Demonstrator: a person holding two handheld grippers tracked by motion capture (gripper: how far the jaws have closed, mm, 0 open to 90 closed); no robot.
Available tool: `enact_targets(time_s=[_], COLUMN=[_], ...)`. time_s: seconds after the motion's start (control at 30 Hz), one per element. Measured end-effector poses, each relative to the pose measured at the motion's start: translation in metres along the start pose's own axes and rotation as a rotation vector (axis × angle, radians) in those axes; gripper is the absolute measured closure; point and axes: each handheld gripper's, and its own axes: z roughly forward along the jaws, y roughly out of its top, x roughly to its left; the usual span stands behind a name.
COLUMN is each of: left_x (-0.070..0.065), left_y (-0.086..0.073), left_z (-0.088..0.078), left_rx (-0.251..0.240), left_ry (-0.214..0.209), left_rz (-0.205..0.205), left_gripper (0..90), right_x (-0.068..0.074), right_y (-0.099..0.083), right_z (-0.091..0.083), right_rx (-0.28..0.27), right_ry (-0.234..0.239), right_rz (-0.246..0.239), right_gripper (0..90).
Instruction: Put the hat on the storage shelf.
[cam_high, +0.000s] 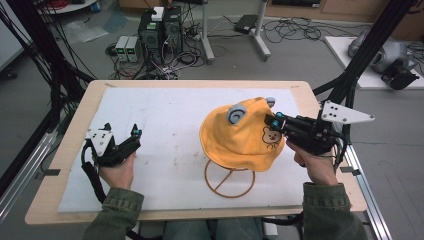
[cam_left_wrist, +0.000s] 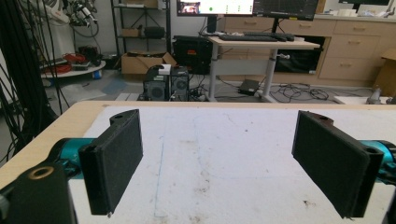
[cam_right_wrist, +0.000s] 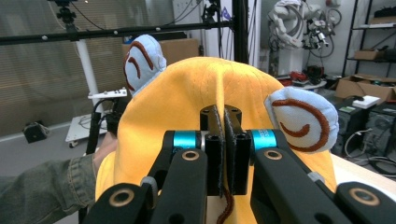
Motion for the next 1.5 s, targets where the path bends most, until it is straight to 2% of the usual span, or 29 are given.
enact_targets(time_s=[0.53, 0.73, 0.83, 0.9, 1.03, 1.1, 1.17, 1.3, 1.4, 1.43, 1.5], left_x=[0.0, 0.0, 0.0, 0.0, 0.0, 0.0, 0.0, -0.001, 0.0, -0.001, -0.001], left_y=[-0.001, -0.001, -0.002, -0.002, -0.002, -0.002, -0.002, -0.002, -0.001, -0.001, -0.001], left_z=[0.001, 0.001, 0.002, 0.002, 0.002, 0.002, 0.001, 0.001, 0.0, 0.0, 0.0], left_rx=[0.008, 0.01, 0.011, 0.015, 0.016, 0.015, 0.014, 0.01, 0.005, 0.005, 0.005], left_ry=[0.004, 0.004, 0.006, 0.005, 0.006, 0.006, 0.007, 0.007, 0.008, 0.01, 0.012], left_rz=[0.005, 0.007, 0.005, 0.006, 0.007, 0.007, 0.009, 0.008, 0.006, 0.006, 0.008], left_gripper=[16.5, 16.5, 16.5, 16.5, 16.5, 16.5, 16.5, 16.5, 16.4, 16.3, 16.3], right_x=[-0.008, -0.01, -0.011, -0.011, -0.01, -0.011, -0.011, -0.013, -0.016, -0.016, -0.016], right_y=[-0.007, -0.006, -0.005, -0.006, -0.006, -0.006, -0.006, -0.006, -0.005, -0.005, -0.005], right_z=[0.0, 0.004, 0.006, 0.008, 0.01, 0.011, 0.01, 0.005, -0.001, -0.003, -0.007], right_rx=[-0.029, -0.063, -0.045, -0.019, -0.004, -0.012, -0.004, -0.042, -0.078, -0.086, -0.095], right_ry=[0.067, 0.134, 0.166, 0.164, 0.172, 0.164, 0.142, 0.076, 0.016, -0.025, -0.069], right_rz=[0.039, 0.09, 0.092, 0.073, 0.067, 0.058, 0.057, 0.079, 0.091, 0.085, 0.081], right_gripper=[88.4, 88.4, 88.4, 87.6, 76.4, 52.5, 41.4, 20.9, 11.7, 11.3, 10.2])
